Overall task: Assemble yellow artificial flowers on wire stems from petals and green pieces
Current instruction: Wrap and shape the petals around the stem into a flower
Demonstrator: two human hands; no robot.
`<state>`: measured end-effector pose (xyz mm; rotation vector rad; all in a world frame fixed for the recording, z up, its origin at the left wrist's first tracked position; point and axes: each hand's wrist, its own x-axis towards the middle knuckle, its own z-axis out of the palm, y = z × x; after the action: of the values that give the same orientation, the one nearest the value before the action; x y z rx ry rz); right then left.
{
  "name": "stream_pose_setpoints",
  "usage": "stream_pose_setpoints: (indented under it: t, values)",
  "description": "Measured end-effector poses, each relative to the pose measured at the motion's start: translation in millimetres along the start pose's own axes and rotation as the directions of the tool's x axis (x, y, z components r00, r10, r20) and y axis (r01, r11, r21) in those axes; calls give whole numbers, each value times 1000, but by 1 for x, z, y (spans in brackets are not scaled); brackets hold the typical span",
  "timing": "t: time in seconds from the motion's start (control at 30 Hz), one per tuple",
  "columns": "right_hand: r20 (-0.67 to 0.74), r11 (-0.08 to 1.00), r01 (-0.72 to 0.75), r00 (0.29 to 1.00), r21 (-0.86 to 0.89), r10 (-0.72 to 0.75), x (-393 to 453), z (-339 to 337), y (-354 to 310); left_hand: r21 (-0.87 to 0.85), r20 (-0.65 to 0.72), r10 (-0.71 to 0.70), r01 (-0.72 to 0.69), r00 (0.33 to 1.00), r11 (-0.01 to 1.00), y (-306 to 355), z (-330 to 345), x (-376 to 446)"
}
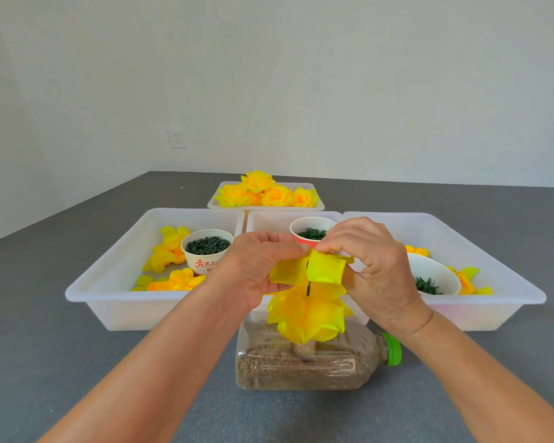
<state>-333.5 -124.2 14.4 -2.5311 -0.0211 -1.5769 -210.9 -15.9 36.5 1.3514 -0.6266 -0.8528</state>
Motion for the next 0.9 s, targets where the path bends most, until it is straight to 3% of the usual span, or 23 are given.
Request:
stream_pose_setpoints:
  t: [0.27, 0.5, 0.9]
  values:
    - [-32, 999, -15, 999, -49, 14, 0, 2, 0, -3, -28, 12, -12, 1000, 1000, 7, 4, 1]
    - [-64, 996, -50, 997, -77, 45, -7, 6, -1, -50, 65, 2, 1, 998, 999, 8, 4, -3]
    - [-114, 984, 64, 990, -165, -83, -9, 10, 3, -19, 35, 1, 0, 999, 1000, 6, 0, -4]
